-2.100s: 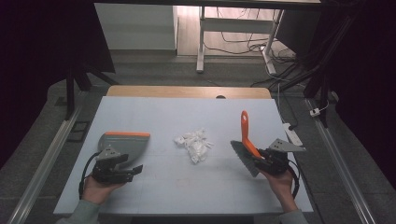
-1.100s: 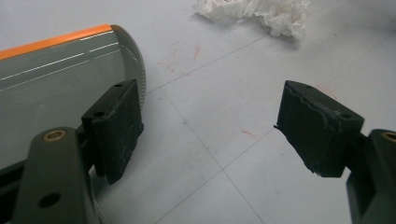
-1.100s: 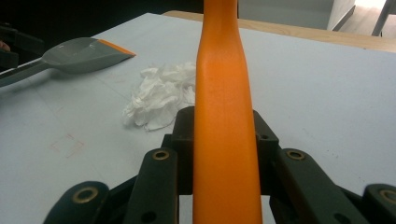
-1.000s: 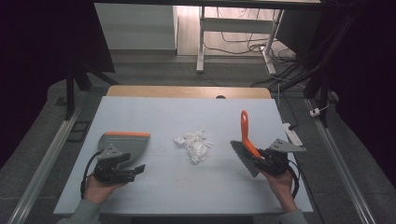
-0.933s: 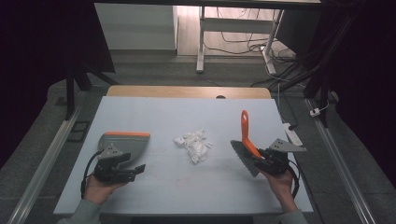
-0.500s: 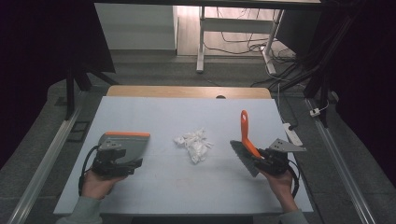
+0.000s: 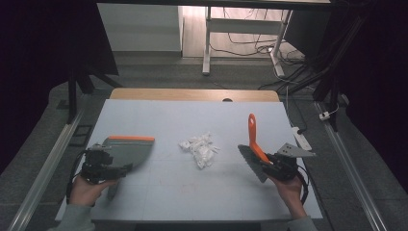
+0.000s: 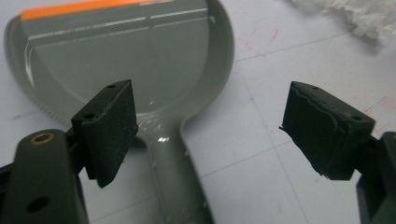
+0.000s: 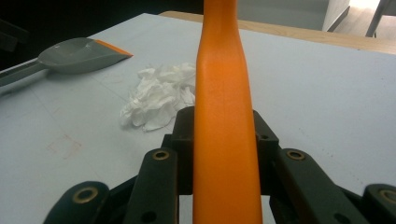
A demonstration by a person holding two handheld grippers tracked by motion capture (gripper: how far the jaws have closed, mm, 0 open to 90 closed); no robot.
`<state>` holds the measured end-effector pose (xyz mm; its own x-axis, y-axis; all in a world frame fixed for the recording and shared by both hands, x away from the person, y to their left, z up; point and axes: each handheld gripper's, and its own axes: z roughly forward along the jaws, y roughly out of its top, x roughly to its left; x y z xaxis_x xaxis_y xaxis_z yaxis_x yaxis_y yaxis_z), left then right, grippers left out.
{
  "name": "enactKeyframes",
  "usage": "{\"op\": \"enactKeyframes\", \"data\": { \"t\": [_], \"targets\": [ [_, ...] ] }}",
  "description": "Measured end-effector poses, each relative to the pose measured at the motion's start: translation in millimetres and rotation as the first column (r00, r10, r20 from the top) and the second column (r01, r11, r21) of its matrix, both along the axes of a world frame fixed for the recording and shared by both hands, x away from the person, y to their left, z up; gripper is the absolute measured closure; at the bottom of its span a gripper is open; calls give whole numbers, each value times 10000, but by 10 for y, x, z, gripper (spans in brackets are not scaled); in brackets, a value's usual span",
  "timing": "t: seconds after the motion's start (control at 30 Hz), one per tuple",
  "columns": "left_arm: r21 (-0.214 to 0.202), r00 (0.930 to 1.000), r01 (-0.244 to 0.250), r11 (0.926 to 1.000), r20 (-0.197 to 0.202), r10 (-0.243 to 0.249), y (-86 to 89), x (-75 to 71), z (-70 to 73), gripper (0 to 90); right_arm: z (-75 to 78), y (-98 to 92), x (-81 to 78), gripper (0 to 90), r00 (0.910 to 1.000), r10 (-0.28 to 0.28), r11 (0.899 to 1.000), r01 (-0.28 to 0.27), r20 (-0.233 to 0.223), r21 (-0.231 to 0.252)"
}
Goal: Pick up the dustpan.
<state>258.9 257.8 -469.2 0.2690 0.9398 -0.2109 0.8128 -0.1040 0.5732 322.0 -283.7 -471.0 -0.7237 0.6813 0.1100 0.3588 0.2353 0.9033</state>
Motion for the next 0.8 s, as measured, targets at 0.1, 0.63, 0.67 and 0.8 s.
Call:
{"op": "enactKeyframes", "data": {
  "t": [0.1, 0.63, 0.67, 0.8],
  "targets": [
    [-103, 9998, 31, 9999, -173, -33, 8, -14, 21, 175, -3, 6, -1, 703, 10000, 8, 10000, -8, -14, -43],
    [606, 9854, -427, 9972, -1621, 520, 70, 62, -281, 149, -17, 10, 0, 702, 10000, 47, 9999, -48, -42, -92],
    [606, 9854, -427, 9972, -1621, 520, 70, 62, -281, 151, -18, 10, 0, 703, 10000, 34, 9999, -35, -46, -116],
    [553, 9815, -517, 9971, -1813, 609, 77, 96, -367, 152, -22, 13, 1, 702, 10000, 32, 9999, -33, -53, -161]
  ]
}}
